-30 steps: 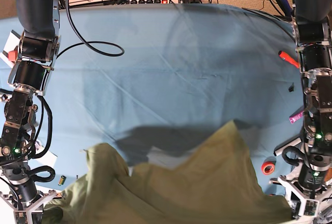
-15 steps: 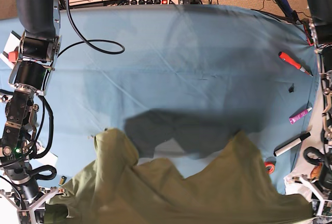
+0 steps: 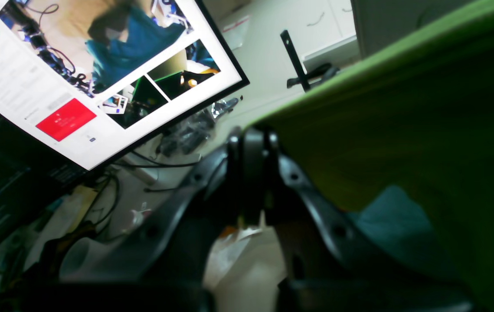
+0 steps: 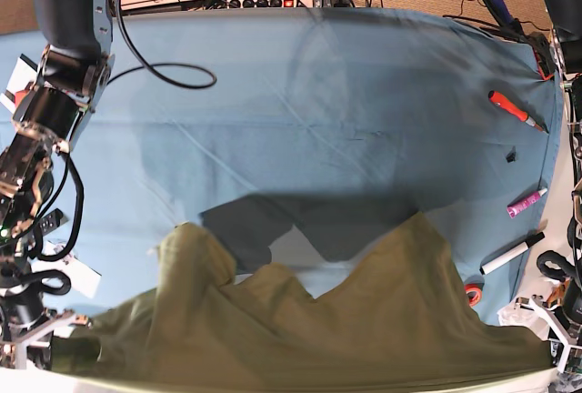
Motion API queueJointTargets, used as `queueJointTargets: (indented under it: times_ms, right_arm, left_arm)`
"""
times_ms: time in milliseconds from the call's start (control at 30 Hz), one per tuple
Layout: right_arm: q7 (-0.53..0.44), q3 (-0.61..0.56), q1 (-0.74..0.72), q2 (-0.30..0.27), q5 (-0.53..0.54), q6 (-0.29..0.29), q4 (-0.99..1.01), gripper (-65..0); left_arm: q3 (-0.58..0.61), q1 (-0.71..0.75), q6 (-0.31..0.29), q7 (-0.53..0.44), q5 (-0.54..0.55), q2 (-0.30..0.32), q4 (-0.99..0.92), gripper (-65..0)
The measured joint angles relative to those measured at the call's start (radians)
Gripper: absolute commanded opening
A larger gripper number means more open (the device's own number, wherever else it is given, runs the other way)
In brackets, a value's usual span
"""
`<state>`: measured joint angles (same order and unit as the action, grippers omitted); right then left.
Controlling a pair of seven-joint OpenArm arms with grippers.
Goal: Layout the t-shirt on the table in an organized manner, then fold the t-shirt properly
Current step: 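Lift the t-shirt high with both grippers, stretching it between them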
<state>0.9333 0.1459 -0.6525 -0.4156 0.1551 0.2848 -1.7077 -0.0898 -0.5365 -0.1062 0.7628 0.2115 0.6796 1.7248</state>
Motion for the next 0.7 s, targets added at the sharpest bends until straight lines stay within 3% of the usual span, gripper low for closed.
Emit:
queueJointTargets:
  times_ms: [167, 400, 700]
  right_arm:
    - [0.01, 0.003, 0.079, -0.002, -0.009, -0.006, -0.104, -65.0]
    - [0.003, 0.014, 0.201, -0.002, -0.033, 0.0, -0.265, -65.0]
    - [-0.023, 0.209, 0.383, 0.028, 0.014, 0.013, -0.487, -65.0]
  left_arm:
    - [-0.036, 0.14, 0.021, 0.023, -0.052, 0.011, 0.109, -65.0]
    - [-0.274, 0.376, 0.039, 0.008, -0.045, 0.016, 0.301, -65.0]
    - [-0.495, 0.656, 0.017, -0.01, 0.001, 0.016, 0.459, -65.0]
